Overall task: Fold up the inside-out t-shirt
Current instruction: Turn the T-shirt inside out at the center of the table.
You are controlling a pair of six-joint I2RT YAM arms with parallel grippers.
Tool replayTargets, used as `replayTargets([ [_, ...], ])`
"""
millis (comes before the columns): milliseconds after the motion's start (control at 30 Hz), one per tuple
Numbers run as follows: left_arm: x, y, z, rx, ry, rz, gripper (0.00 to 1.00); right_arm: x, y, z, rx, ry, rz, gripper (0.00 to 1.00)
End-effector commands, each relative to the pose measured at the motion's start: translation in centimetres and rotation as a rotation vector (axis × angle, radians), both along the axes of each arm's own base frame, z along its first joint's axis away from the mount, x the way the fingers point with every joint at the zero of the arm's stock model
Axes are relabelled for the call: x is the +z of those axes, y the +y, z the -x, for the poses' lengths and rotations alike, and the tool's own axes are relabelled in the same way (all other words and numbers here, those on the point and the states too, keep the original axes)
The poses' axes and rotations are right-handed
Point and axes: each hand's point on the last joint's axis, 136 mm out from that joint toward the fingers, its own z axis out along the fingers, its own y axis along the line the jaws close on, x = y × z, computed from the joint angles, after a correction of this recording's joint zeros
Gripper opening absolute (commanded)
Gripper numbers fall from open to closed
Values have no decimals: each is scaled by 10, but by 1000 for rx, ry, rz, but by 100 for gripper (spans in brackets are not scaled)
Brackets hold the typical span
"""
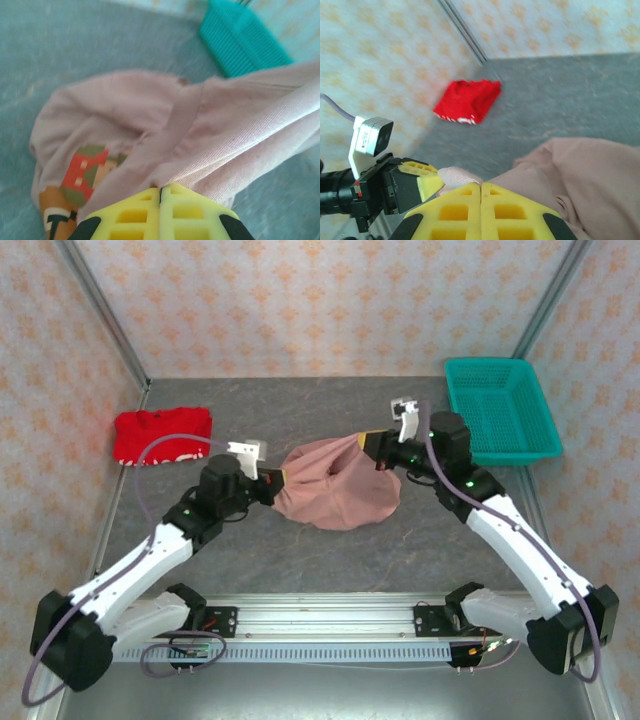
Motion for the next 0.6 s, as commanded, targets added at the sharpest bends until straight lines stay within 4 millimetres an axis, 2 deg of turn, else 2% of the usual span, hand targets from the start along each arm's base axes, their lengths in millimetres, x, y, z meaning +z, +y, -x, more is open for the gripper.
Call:
replayTargets([
  [0,37,20,-3,76,-58,50,0,26,-9,6,12,-10,2,0],
  [67,58,25,3,78,-92,57,0,34,-5,15,72,-30,30,0],
  [133,76,24,7,62,-112,62,0,38,7,27,186,-37,12,0],
  [167,75,26,5,78,-93,48,0,37,14,33,240,-28,-5,0],
  [200,66,33,1,121,-50,7,0,29,21,37,292,-3,-8,0],
  [267,35,47,-2,191,47,-97,0,-6,33,46,358,67,80,0],
  [300,13,49,1,187,95,-137,0,-34,39,54,375,116,156,0],
  [367,-24,50,18,156,182,-163,0,-96,53,77,427,250,277,0],
  [433,-63,51,46,122,290,-157,0,-151,60,112,499,410,332,0],
  [467,-75,50,58,102,335,-146,0,-170,60,129,537,467,359,5],
  [500,-87,51,69,95,383,-140,0,-184,56,141,553,498,390,13],
  [533,-94,53,76,101,412,-132,10,-188,53,142,543,496,409,25],
  [567,-96,55,77,113,414,-123,24,-186,49,134,499,458,427,36],
])
